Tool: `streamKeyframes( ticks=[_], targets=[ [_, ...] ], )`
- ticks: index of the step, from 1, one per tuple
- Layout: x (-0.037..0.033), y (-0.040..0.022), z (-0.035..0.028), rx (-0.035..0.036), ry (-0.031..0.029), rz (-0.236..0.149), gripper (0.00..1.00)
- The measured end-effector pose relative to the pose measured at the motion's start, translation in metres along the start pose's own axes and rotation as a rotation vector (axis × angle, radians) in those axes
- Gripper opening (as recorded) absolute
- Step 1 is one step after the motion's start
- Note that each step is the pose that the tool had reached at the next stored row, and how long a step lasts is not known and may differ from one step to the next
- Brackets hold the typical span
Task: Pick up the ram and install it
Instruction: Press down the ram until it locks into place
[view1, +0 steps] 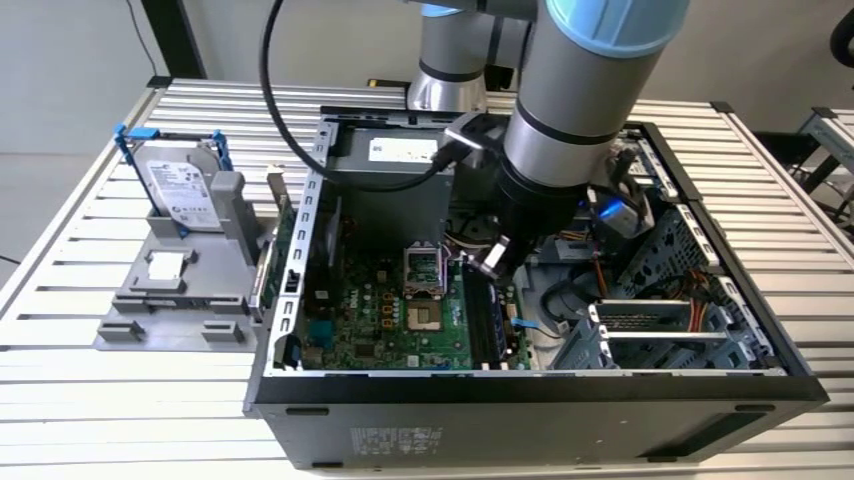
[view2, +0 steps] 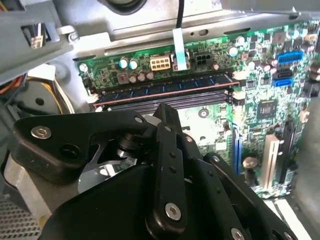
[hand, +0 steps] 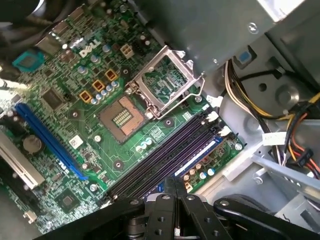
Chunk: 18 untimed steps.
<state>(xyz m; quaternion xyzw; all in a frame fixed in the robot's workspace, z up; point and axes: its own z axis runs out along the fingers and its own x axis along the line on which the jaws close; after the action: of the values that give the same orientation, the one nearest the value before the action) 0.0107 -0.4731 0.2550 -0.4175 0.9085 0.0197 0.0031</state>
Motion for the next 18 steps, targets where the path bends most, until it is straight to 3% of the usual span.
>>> streamKeyframes(
  ticks=[8,18],
  targets=[
    [-0.0009,-0.0010,0.0000,-0.0034,0.0020,-0.101,0.00],
    [-0.0010,-0.0012,0.0001,-0.0028,0.0042,-0.274,0.00]
  ],
)
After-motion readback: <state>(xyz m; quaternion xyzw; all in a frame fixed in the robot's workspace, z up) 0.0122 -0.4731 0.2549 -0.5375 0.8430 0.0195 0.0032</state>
